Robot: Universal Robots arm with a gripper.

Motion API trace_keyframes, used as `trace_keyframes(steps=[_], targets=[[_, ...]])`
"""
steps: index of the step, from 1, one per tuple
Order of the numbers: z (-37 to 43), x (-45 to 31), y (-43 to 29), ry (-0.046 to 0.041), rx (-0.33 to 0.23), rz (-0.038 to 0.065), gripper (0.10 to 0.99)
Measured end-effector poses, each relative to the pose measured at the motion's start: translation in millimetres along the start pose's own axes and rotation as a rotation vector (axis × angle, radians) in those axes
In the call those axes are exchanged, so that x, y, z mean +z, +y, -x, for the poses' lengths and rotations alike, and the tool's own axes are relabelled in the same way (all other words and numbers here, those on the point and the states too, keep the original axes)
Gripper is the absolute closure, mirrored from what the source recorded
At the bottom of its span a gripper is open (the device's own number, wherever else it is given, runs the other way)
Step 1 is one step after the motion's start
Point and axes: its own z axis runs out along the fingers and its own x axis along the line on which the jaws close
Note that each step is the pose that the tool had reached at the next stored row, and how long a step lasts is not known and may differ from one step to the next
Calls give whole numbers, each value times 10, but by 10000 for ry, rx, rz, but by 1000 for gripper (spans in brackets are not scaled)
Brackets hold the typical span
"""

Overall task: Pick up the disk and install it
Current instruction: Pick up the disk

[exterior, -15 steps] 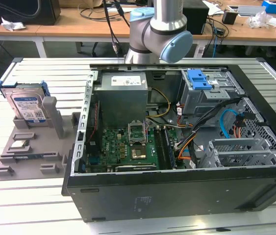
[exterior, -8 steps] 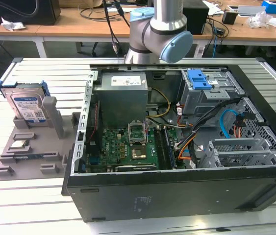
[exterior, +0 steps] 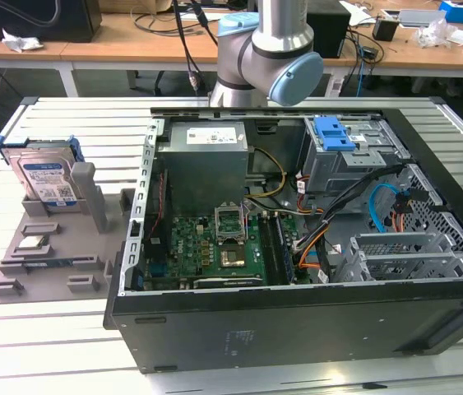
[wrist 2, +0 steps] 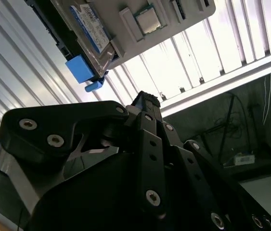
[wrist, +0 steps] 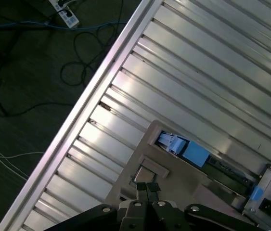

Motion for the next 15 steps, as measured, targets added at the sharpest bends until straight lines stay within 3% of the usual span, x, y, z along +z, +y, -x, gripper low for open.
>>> trace_keyframes(steps=[15], targets=[[0,0,0,60,-1738,41,980]])
